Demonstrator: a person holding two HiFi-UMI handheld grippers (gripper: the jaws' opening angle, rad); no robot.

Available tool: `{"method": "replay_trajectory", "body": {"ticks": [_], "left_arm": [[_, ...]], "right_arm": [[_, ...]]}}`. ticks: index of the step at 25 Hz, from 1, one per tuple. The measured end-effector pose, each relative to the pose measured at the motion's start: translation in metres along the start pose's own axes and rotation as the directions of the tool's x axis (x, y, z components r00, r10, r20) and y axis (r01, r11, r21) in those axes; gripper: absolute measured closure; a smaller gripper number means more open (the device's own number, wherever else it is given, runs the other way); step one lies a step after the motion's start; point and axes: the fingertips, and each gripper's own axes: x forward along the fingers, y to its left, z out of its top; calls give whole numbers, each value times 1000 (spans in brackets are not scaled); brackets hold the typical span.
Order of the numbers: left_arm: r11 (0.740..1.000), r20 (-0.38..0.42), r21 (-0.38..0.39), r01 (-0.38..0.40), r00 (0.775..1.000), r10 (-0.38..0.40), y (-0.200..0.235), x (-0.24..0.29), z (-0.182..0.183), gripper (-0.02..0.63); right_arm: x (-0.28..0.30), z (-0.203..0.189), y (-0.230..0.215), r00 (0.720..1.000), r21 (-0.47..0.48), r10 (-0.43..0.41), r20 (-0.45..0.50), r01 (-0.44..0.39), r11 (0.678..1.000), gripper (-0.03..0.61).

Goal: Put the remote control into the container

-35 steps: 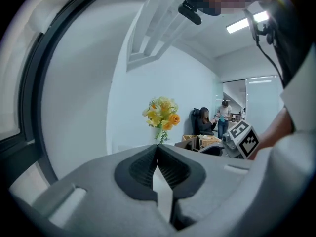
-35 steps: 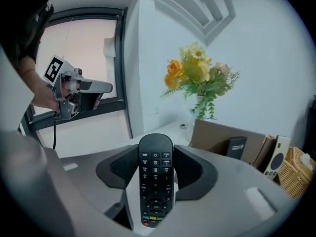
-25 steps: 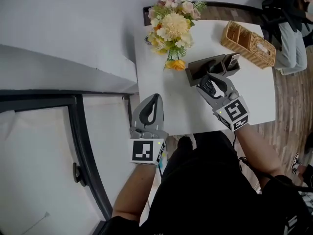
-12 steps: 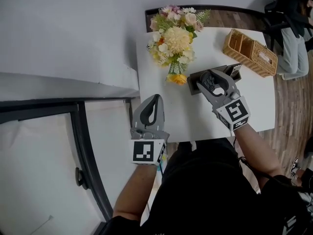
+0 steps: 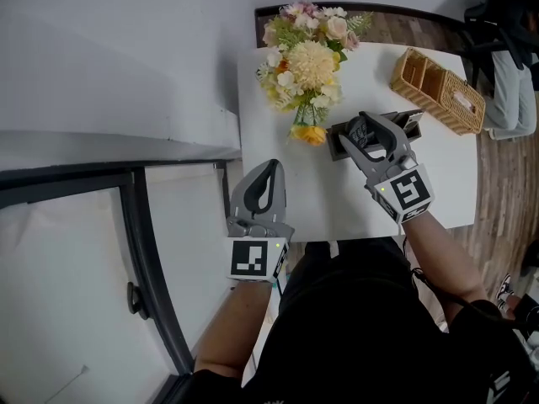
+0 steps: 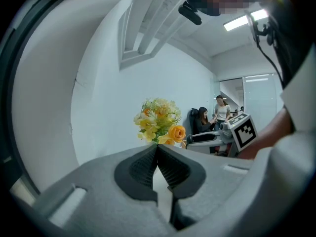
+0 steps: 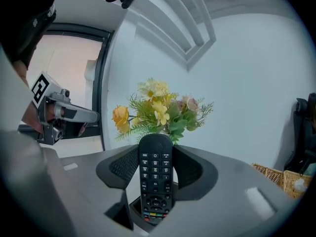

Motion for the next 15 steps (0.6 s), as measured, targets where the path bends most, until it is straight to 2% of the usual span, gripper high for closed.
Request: {"method": "replay_trajectory", "body": {"ticks": [4,15], "left_arm": [[1000,6,-12,-15,1000,15,2,-3,1,614],[999,-24,2,-37,999,37,8,-13,-6,614]], "right_arm": [[2,5,2,1000,-3,9,13,-9,1000,356],[9,-13,6,999,23,10,31,-11,1000,354]]}}
